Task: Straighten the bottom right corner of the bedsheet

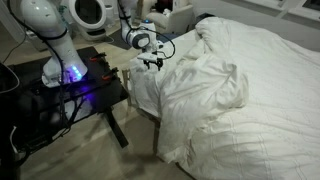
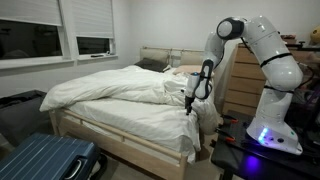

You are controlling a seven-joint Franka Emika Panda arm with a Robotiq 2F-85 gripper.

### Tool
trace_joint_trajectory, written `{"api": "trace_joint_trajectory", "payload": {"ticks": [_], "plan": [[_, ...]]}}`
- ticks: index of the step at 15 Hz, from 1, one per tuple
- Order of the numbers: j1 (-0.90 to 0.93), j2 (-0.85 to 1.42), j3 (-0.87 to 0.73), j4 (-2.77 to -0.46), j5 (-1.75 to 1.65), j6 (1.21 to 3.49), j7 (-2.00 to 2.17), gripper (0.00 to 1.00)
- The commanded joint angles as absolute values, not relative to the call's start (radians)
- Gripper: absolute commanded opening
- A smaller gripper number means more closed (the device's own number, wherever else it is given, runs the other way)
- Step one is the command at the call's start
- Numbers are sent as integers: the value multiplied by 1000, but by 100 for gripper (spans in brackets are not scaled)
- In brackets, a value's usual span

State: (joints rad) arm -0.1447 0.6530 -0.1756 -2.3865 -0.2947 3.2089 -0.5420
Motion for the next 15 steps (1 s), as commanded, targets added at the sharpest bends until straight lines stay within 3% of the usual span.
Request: {"api": "trace_joint_trajectory", "payload": {"ticks": [1, 5, 6, 8, 11, 12, 13, 15], "plan": [[-112, 687, -205, -2365, -321, 3241, -487, 58], [-103, 710, -206, -2355, -319, 3245, -470, 27], [-104, 713, -205, -2354, -318, 3246, -464, 67], [-99, 722, -211, -2352, -318, 3252, -461, 67], [-91, 732, -225, -2349, -319, 3260, -462, 88], [-88, 734, -230, -2348, -319, 3262, -463, 47], [-84, 738, -236, -2347, -319, 3263, -463, 51], [-80, 742, -242, -2347, -318, 3267, -463, 44]]}}
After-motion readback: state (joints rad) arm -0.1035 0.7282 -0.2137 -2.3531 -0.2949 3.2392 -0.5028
